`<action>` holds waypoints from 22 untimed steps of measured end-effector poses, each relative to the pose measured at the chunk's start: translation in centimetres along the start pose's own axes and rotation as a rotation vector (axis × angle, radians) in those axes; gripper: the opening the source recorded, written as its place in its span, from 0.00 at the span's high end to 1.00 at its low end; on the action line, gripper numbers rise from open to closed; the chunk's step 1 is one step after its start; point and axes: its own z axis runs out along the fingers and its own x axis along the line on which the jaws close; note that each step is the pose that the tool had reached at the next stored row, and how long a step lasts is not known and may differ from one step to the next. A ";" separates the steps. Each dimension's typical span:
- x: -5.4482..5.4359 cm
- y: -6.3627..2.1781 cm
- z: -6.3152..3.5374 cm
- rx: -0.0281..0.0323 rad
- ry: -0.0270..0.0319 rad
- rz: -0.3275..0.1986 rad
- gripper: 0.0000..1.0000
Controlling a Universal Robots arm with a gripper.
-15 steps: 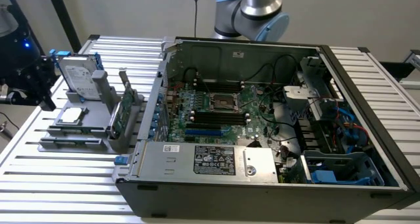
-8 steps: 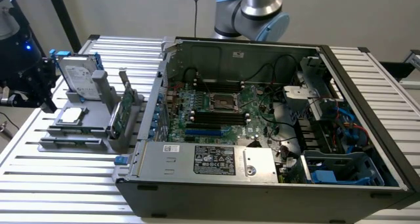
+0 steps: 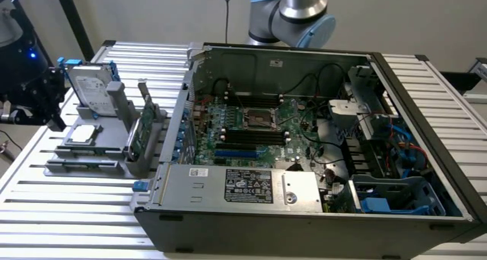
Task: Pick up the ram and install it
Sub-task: 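Pick up the ram and move it above insertion slot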
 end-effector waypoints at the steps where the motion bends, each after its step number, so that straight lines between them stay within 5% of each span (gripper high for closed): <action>1: 0.0 0.00 0.00 -0.0001 0.0001 0.000 0.89; 13: 1.4 -0.15 0.54 -0.0004 -0.0035 0.000 0.89; 22: 1.5 -1.10 1.27 -0.0004 -0.0042 -0.002 0.89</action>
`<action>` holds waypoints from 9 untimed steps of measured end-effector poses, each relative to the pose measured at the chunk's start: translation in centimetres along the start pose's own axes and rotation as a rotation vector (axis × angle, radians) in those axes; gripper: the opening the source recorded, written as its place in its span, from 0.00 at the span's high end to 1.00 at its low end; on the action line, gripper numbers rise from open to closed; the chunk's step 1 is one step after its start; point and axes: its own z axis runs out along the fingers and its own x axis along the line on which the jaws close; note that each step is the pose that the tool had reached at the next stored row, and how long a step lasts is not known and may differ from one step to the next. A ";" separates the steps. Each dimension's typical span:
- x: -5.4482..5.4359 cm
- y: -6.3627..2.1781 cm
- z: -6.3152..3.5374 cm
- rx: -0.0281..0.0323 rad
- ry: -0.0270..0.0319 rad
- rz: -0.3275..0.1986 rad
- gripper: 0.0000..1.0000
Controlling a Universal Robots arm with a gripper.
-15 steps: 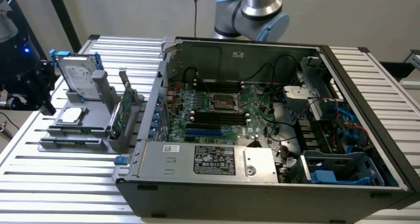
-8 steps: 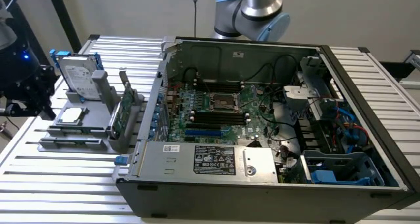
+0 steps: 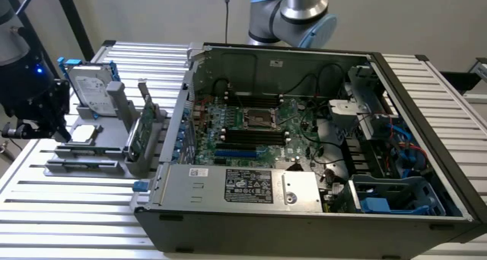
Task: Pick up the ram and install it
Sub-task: 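Pick up the ram and move it above insertion slot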
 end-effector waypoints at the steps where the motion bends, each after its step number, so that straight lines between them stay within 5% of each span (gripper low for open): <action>1: 0.0 -0.02 0.14 -0.0001 0.0002 -0.001 0.83; 9: 0.0 -0.12 1.59 -0.0003 0.0005 -0.012 0.58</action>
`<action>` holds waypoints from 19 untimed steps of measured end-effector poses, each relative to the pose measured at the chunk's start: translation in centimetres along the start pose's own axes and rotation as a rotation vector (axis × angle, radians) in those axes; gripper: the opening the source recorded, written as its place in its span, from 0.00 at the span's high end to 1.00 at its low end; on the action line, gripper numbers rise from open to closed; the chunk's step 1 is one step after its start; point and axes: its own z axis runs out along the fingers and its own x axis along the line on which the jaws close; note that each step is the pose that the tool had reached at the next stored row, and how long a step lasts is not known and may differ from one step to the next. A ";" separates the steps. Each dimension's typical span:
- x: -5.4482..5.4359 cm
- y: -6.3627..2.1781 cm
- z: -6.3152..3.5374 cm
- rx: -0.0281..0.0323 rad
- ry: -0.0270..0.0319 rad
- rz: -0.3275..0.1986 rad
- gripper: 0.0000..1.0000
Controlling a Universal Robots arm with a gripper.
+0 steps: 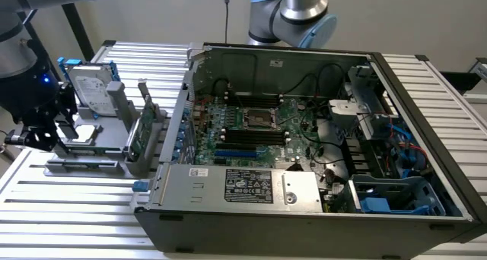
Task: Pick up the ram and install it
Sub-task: 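Pick up the ram and move it above insertion slot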
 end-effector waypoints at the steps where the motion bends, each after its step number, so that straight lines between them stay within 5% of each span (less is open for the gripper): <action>1: 0.0 -0.02 0.20 0.0001 0.0000 -0.002 0.58; 19: 0.0 -0.17 3.45 0.0038 0.0003 -0.010 0.58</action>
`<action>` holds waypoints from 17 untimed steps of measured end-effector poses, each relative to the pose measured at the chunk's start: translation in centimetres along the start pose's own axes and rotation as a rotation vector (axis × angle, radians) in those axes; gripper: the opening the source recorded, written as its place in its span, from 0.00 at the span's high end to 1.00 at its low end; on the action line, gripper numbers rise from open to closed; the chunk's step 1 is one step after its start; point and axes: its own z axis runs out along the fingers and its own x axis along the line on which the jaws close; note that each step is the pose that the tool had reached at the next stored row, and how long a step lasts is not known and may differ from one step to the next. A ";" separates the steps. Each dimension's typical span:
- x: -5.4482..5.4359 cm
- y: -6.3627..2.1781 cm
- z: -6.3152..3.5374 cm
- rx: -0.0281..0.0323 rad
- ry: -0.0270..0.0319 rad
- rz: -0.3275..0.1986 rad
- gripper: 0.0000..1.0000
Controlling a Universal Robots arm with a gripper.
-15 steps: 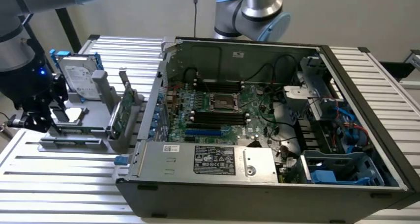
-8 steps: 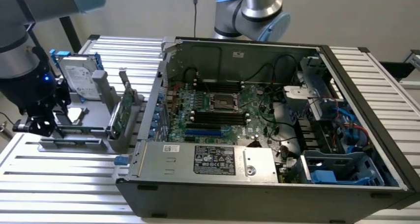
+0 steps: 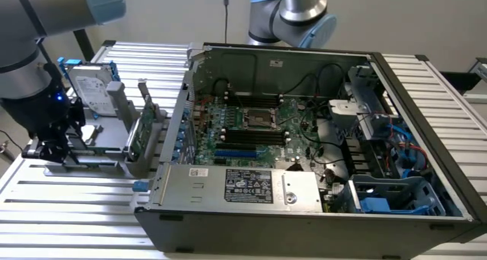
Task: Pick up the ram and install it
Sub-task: 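Pick up the ram and move it above insertion slot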
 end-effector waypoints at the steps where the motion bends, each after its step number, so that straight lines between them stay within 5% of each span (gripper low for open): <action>1: 0.0 0.01 0.20 0.0007 0.0000 0.000 0.58; 9: -0.6 0.46 1.67 0.0078 0.0000 -0.001 0.58; 17: -0.6 1.01 2.93 0.0213 -0.0003 -0.002 0.58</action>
